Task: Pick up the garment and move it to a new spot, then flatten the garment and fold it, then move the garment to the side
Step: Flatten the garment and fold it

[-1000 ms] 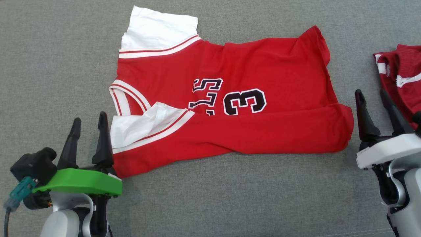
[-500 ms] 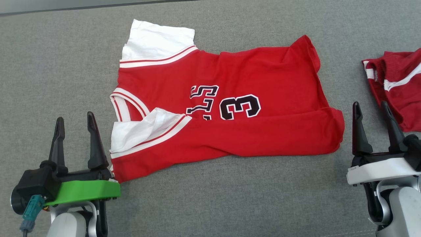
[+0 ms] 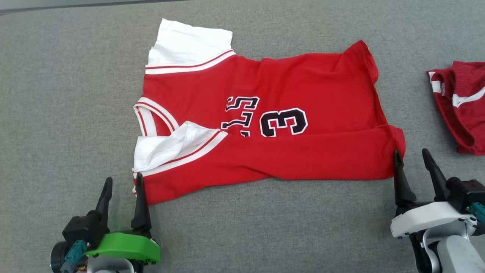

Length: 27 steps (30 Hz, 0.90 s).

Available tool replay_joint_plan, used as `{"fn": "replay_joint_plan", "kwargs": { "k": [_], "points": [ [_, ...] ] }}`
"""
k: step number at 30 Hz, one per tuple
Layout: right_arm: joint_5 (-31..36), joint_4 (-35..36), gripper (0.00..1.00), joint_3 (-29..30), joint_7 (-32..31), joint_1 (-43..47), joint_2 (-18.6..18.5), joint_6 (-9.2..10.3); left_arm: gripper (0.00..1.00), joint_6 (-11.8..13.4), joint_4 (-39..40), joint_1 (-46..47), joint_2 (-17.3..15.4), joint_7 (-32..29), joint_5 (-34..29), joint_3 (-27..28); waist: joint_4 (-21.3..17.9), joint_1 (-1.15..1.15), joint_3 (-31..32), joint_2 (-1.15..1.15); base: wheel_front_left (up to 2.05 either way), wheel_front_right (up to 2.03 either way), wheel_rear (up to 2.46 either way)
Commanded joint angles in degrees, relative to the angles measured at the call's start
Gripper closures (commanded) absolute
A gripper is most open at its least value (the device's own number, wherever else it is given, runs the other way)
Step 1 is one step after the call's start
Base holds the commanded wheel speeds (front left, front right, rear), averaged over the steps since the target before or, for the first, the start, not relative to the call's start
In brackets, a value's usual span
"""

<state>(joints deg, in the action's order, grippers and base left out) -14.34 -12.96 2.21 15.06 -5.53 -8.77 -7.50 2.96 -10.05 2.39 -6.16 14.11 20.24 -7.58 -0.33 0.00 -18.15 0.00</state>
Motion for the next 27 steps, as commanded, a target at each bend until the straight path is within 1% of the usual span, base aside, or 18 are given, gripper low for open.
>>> {"fn": "replay_joint_plan", "kwargs": {
  "k": [1, 6, 12, 13, 14, 15, 16, 17, 18, 22, 27],
  "points": [
    [-0.4, -1.2, 0.00, -0.4, 0.2, 0.1, 0.1, 0.03, 0.00, -0.4, -1.3, 0.2, 0.2, -0.2, 0.7, 0.0, 0.4, 0.00, -0.5, 0.00, 0.00, 0.00, 0.00],
    [-1.8, -6.2, 0.00, -1.7, 0.2, -1.7, -0.2, 0.03, 0.00, -2.2, -7.7, 2.5, 0.8, -1.8, 3.3, -0.7, 0.8, 0.00, -0.7, 0.00, 0.00, 0.00, 0.00],
    [-3.9, -11.6, 0.00, -4.0, 0.0, -4.3, -0.6, 0.03, 0.00, -5.3, -13.2, 4.3, 1.6, -5.2, 6.2, -2.4, 0.6, 0.00, -0.2, 0.00, 0.00, 0.00, 0.00],
    [-4.2, -12.4, 0.00, -4.4, -0.4, -4.6, -0.6, 0.03, 0.32, -5.9, -13.6, 4.6, 1.6, -5.3, 6.2, -2.9, 0.5, 0.00, -0.1, 0.00, 0.00, 0.00, 0.00],
    [-4.6, -13.0, 0.05, -4.9, -0.4, -4.9, -0.7, 0.02, 0.97, -6.5, -14.2, 4.8, 1.8, -5.8, 6.9, -3.2, 0.5, 0.00, 0.0, 0.00, 0.00, 0.00, 0.00],
    [-5.0, -13.5, 0.28, -5.4, -0.4, -5.2, -0.8, 0.02, 1.00, -6.9, -14.6, 5.0, 1.9, -6.2, 7.3, -3.6, 0.6, 0.00, 0.2, 0.00, 0.00, 0.00, 0.00],
    [-5.4, -14.0, 0.65, -6.0, -0.6, -5.3, -0.8, 0.02, 1.00, -7.2, -14.9, 5.2, 2.0, -6.5, 7.2, -4.0, 0.6, 0.00, 0.4, 0.00, 0.00, 0.00, 0.00],
    [-5.7, -14.3, 0.85, -6.4, -0.5, -5.4, -1.0, 0.02, 1.00, -7.4, -15.2, 5.4, 1.9, -6.7, 7.3, -4.2, 0.6, 0.00, 0.6, 0.00, 0.00, 0.00, 0.00],
    [-6.1, -14.6, 1.00, -6.7, -0.5, -5.5, -1.1, 0.02, 1.00, -7.5, -15.5, 5.6, 1.9, -6.8, 7.5, -4.3, 0.6, 0.00, 0.9, 0.00, 0.00, 0.00, 0.00],
    [-8.0, -14.7, 1.00, -8.1, -0.4, -5.5, -1.8, 0.03, 1.00, -7.9, -15.8, 5.9, 1.2, -6.0, 7.8, -4.3, 0.5, 0.00, 2.3, 0.00, 0.00, 0.00, 0.00],
    [-9.9, -13.5, 1.00, -8.9, -0.8, -3.3, -2.8, 0.03, 1.00, -7.6, -14.9, 4.0, 0.1, -6.3, 8.4, -4.0, 0.2, 0.00, 5.2, 0.00, 0.00, 0.00, 0.00]
  ]
}}
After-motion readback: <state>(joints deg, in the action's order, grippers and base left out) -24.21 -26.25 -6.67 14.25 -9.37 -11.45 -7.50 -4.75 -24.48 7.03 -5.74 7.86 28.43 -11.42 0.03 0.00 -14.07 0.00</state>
